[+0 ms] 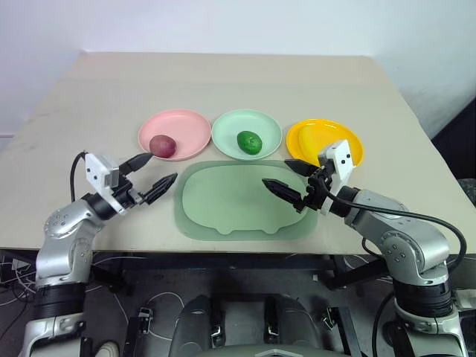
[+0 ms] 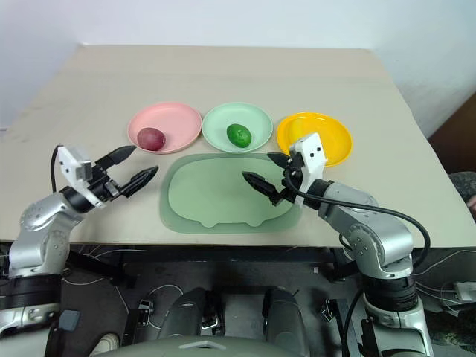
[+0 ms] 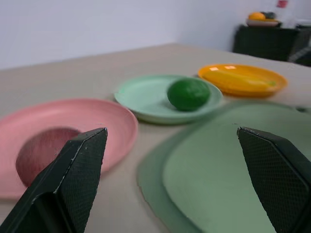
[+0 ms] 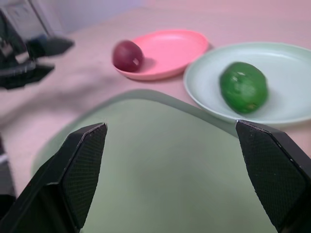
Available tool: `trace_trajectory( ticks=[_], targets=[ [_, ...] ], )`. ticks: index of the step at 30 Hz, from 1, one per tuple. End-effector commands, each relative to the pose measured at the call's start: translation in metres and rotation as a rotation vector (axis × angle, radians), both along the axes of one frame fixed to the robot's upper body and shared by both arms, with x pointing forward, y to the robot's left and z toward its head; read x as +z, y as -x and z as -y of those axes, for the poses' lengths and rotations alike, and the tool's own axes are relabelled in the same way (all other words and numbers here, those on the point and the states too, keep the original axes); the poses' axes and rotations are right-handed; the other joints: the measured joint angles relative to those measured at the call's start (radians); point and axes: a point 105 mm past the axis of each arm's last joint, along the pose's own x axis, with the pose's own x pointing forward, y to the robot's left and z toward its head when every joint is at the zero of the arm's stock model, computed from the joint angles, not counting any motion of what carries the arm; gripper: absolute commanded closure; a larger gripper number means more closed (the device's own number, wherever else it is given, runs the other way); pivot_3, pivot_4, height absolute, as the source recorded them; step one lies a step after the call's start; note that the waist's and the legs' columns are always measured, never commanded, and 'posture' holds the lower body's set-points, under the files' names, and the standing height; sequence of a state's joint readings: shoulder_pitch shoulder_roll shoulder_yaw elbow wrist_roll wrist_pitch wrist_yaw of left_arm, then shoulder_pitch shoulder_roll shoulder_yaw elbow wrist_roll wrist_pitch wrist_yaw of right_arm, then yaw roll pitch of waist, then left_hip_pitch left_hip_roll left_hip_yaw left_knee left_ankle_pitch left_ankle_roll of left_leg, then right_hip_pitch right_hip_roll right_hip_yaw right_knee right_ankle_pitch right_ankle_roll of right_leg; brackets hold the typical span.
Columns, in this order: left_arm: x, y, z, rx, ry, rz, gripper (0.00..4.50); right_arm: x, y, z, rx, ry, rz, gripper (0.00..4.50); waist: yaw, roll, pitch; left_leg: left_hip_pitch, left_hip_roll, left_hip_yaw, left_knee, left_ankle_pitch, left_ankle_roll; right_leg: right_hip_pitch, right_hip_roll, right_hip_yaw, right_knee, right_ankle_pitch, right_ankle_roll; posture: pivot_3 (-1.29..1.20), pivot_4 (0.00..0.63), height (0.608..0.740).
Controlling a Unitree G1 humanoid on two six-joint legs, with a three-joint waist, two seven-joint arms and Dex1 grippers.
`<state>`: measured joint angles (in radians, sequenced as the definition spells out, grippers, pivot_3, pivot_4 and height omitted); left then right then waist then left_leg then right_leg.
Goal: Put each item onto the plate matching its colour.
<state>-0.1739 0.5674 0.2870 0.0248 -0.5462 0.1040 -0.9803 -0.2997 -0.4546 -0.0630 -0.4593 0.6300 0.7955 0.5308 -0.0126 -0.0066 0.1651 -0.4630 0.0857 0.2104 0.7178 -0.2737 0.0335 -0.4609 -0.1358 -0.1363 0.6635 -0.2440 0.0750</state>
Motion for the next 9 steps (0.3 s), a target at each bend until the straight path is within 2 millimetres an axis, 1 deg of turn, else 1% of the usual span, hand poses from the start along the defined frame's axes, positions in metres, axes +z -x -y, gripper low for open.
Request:
trace_trajectory(
  ticks=[1, 4, 6, 9],
  targets=[
    [0.010, 0.010, 0.003, -0.040, 0.006, 0.032, 0.02, 0.001, 0.008, -0.004, 0.049, 0.043, 0.059, 0.00, 0.000, 0.000, 0.000, 0.000, 0.000, 0.000, 0.000, 0.000, 0.000, 0.000, 0.000, 0.000, 0.000, 0.000, 0.000, 0.00, 0.150, 0.695],
    [0.001, 0.017, 0.006, -0.059, -0.019, 0.022, 0.02, -0.007, 0.015, -0.007, 0.106, 0.074, 0.042, 0.00, -0.004, 0.000, 0.000, 0.000, 0.000, 0.000, 0.000, 0.000, 0.000, 0.000, 0.000, 0.000, 0.000, -0.001, -0.001, 0.00, 0.150, 0.695],
    [-0.002, 0.021, 0.008, -0.051, -0.003, 0.016, 0.02, -0.013, 0.017, -0.008, 0.135, 0.102, 0.030, 0.00, -0.004, 0.000, 0.000, 0.000, 0.000, 0.000, 0.000, 0.000, 0.000, 0.000, 0.000, 0.000, 0.000, -0.001, -0.002, 0.00, 0.150, 0.695],
    [-0.005, 0.027, 0.009, -0.030, 0.013, 0.005, 0.02, -0.012, 0.016, -0.008, 0.155, 0.102, 0.037, 0.00, -0.004, 0.000, 0.000, 0.000, 0.000, 0.000, 0.000, 0.000, 0.000, 0.000, 0.000, 0.000, 0.000, -0.001, -0.003, 0.00, 0.150, 0.695]
  ],
)
